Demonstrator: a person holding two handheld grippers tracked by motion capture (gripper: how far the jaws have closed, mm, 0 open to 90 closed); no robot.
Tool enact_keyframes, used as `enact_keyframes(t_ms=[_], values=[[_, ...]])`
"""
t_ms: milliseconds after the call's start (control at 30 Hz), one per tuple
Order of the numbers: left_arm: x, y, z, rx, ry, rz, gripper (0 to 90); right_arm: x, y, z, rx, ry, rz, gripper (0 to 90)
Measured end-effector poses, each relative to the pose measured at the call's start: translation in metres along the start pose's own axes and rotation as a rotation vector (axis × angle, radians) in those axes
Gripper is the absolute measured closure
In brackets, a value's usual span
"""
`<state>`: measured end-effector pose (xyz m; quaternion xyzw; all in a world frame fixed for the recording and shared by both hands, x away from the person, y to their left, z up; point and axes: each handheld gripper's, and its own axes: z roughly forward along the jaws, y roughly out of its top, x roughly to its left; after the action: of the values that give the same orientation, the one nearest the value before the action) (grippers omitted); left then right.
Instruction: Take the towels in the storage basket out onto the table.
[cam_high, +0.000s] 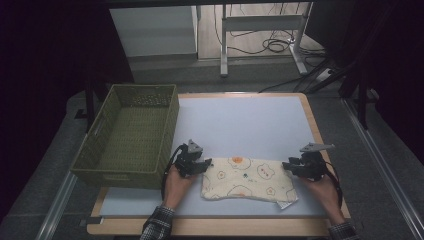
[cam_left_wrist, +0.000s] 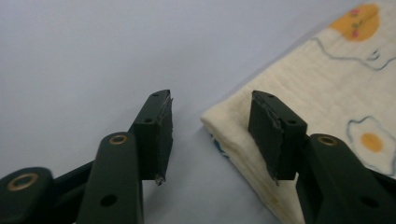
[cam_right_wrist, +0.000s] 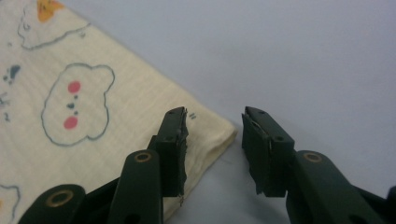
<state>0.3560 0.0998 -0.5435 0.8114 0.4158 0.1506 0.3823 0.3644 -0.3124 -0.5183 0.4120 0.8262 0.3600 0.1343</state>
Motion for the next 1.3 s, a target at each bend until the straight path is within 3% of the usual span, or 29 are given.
enact_keyframes(t_ms=[67, 100, 167, 200, 300, 400, 500, 533, 633, 767, 833, 967, 1067, 1300], values=[[0.002, 0.001, 0.0, 0.001, -0.012, 0.005, 51.8, 0.003, -0.004, -0.001, -0.014, -0.012, -0.009, 66.8], [0.001, 0.001, 0.001, 0.002, -0.029, 0.008, 59.9, 0.005, -0.004, -0.002, -0.004, -0.012, -0.025, 77.5], [-0.001, 0.002, 0.001, 0.01, -0.056, 0.01, 71.0, 0.008, -0.002, -0.002, 0.007, -0.003, -0.057, 84.7], [-0.003, 0.003, 0.0, 0.014, -0.075, 0.014, 83.4, 0.01, 0.002, -0.001, 0.023, -0.02, -0.09, 86.4], [-0.01, 0.003, -0.005, 0.015, -0.048, 0.053, 84.6, 0.008, 0.008, 0.001, 0.03, -0.035, -0.099, 86.6], [-0.016, 0.001, -0.016, -0.014, -0.051, 0.043, 84.6, 0.001, 0.017, 0.004, 0.018, -0.041, -0.1, 86.6], [-0.023, -0.003, -0.028, -0.039, -0.069, 0.039, 84.5, -0.013, 0.031, 0.012, -0.008, -0.036, -0.058, 86.6], [-0.024, -0.006, -0.03, -0.034, -0.049, 0.049, 84.3, -0.016, 0.034, 0.015, -0.011, -0.033, -0.048, 86.5], [-0.016, -0.01, -0.025, -0.017, -0.02, 0.04, 81.4, -0.019, 0.038, 0.026, -0.004, -0.01, -0.009, 86.0], [-0.009, -0.01, -0.019, -0.022, -0.032, 0.013, 68.8, -0.013, 0.034, 0.028, -0.002, -0.02, -0.03, 82.8], [-0.008, -0.009, -0.015, -0.022, -0.03, 0.017, 61.2, -0.012, 0.032, 0.023, -0.013, -0.017, -0.019, 79.3], [-0.009, -0.008, -0.008, -0.008, 0.018, 0.025, 48.5, -0.01, 0.029, 0.012, -0.022, -0.009, -0.007, 72.7], [-0.004, -0.008, -0.007, 0.006, 0.001, -0.009, 43.4, -0.004, 0.022, 0.004, -0.03, 0.014, -0.007, 66.3], [-0.005, -0.009, -0.006, 0.003, 0.007, -0.001, 41.0, 0.016, 0.011, -0.007, -0.027, 0.036, -0.019, 59.5]])
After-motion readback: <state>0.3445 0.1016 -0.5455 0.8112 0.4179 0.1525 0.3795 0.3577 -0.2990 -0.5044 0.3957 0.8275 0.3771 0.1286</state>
